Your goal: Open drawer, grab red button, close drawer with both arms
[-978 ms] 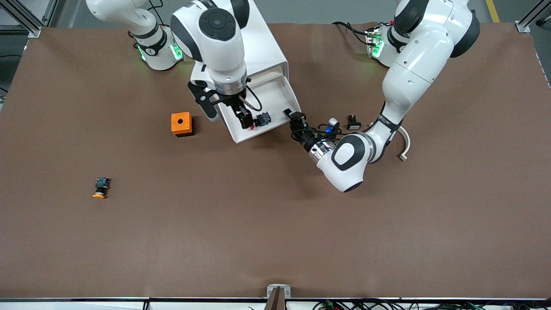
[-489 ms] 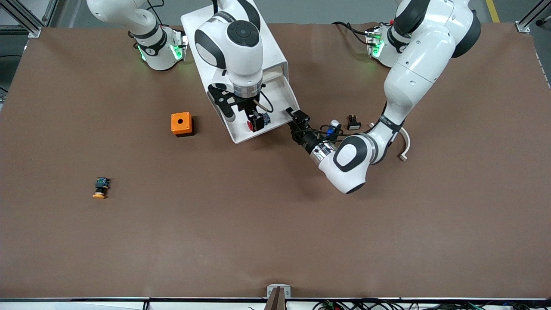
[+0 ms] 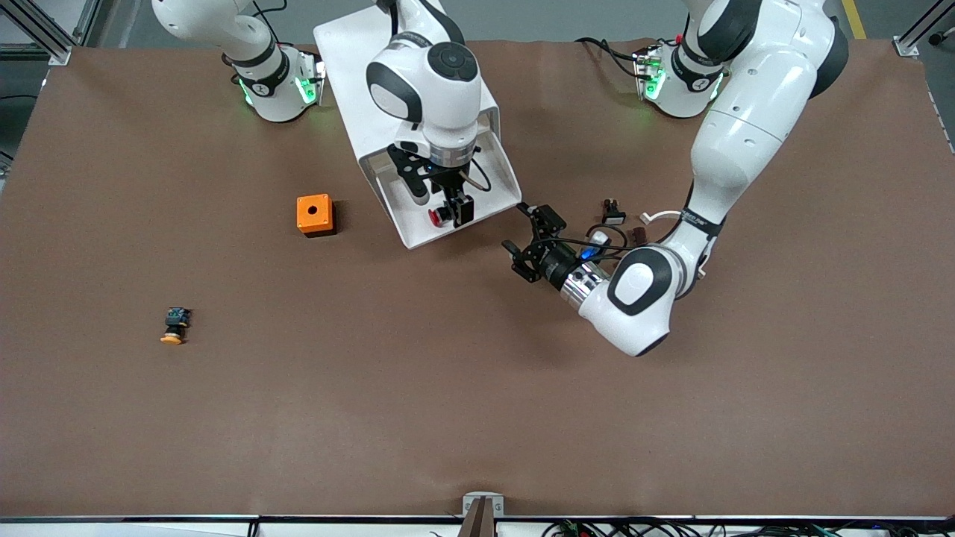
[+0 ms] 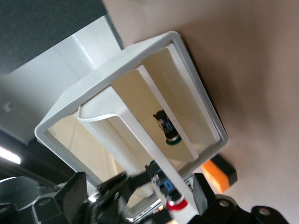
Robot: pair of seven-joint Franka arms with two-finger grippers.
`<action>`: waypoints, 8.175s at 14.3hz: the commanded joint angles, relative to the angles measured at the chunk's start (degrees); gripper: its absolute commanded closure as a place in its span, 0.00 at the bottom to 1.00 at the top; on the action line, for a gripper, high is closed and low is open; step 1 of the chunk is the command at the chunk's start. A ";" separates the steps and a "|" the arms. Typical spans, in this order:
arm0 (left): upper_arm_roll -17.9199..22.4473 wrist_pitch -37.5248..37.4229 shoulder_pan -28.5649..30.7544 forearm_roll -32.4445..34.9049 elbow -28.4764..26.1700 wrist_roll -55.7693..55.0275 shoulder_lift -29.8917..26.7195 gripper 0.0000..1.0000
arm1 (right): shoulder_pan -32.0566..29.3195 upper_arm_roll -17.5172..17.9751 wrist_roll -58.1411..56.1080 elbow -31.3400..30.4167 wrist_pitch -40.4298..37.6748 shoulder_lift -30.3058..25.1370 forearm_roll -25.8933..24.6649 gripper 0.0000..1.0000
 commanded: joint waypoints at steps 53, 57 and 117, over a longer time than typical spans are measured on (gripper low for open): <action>-7.05 26.81 -26.09 44.35 -1.98 24.40 -8.43 0.00 | -55.58 -1.08 -124.10 -6.20 20.18 7.00 9.95 1.00; -7.05 26.90 -25.74 37.92 -2.60 24.83 -8.25 0.00 | -56.72 -0.99 -124.01 -12.37 29.07 7.61 10.13 1.00; 17.65 3.00 6.25 50.21 -16.22 96.99 -55.89 0.00 | -53.12 -0.11 -116.28 21.64 -31.39 -17.96 12.06 0.00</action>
